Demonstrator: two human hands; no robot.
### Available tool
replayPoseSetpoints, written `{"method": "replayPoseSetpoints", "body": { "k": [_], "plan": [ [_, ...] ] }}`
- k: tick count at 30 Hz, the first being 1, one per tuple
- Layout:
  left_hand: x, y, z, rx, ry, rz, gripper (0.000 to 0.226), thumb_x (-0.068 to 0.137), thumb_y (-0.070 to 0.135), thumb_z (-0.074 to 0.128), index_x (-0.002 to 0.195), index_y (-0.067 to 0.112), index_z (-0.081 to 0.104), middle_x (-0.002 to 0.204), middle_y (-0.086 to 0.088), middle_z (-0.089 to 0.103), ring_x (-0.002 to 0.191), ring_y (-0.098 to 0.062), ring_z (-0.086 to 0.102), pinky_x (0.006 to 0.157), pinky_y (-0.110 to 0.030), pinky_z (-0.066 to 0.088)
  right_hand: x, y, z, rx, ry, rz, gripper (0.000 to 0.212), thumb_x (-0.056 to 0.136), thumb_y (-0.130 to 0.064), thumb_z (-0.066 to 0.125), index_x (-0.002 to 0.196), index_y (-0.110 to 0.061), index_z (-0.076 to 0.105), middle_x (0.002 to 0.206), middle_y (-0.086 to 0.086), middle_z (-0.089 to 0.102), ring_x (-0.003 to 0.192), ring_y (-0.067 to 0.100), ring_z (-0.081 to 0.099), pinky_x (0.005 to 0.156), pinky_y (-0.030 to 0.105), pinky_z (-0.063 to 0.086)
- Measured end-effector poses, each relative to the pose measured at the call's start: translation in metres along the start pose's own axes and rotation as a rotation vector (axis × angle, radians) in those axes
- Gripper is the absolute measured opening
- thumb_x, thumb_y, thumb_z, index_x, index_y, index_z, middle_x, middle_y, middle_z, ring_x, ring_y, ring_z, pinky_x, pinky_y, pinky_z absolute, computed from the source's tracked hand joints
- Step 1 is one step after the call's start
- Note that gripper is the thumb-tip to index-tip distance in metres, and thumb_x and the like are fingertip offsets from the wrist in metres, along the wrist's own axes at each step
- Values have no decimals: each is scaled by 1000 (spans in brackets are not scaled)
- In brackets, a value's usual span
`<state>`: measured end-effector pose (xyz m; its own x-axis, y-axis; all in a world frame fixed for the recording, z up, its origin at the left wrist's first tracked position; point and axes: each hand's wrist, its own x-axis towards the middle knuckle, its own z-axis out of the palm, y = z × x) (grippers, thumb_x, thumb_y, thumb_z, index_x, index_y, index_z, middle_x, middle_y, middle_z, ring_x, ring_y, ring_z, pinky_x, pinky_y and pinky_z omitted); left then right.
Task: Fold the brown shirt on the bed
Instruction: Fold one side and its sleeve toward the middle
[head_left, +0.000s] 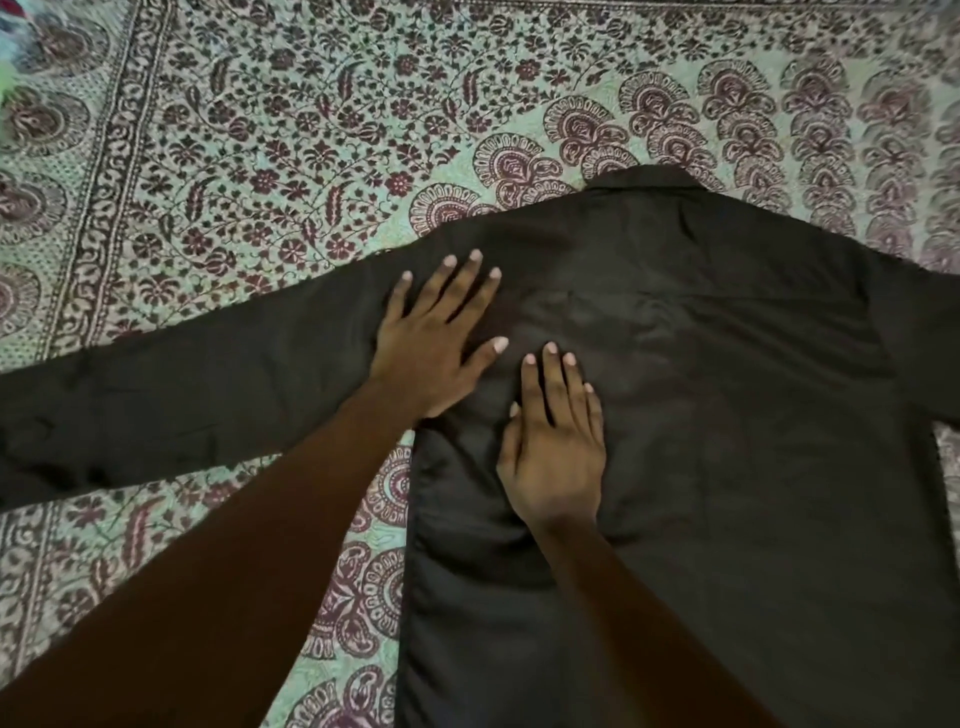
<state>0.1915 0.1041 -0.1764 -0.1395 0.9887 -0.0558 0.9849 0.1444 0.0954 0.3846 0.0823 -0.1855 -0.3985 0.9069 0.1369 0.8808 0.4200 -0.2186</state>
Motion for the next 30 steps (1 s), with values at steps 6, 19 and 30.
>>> {"method": "replayPoseSetpoints", "body": {
  "k": [6, 19, 30],
  "plan": [
    [-30, -76, -7, -27, 20, -337, 74, 102, 71, 17, 166, 35, 9, 176, 1, 9, 162, -29, 12, 127, -59, 15, 1, -2, -2, -17, -12, 4, 57, 105, -32, 34, 158, -15, 43, 169, 6, 32, 158, 23, 26, 127, 45, 25],
    [-103, -107, -10, -69, 26, -354, 74, 102, 71, 16, 166, 38, 2, 176, 11, 2, 163, -19, 7, 128, -59, 9, -2, 0, 0, -59, -61, -27, 66, 107, -52, 34, 162, -17, 35, 172, 9, 25, 159, 29, 23, 127, 50, 25],
    [-223, -213, -20, -11, 108, -579, 77, 102, 68, 16, 167, 26, 12, 176, -3, 10, 162, -30, 6, 127, -58, 6, 44, -129, 14, -97, -289, 37, 117, 85, -94, 9, 167, -10, 3, 174, 16, -10, 160, 34, -16, 125, 59, -14]
  ]
}}
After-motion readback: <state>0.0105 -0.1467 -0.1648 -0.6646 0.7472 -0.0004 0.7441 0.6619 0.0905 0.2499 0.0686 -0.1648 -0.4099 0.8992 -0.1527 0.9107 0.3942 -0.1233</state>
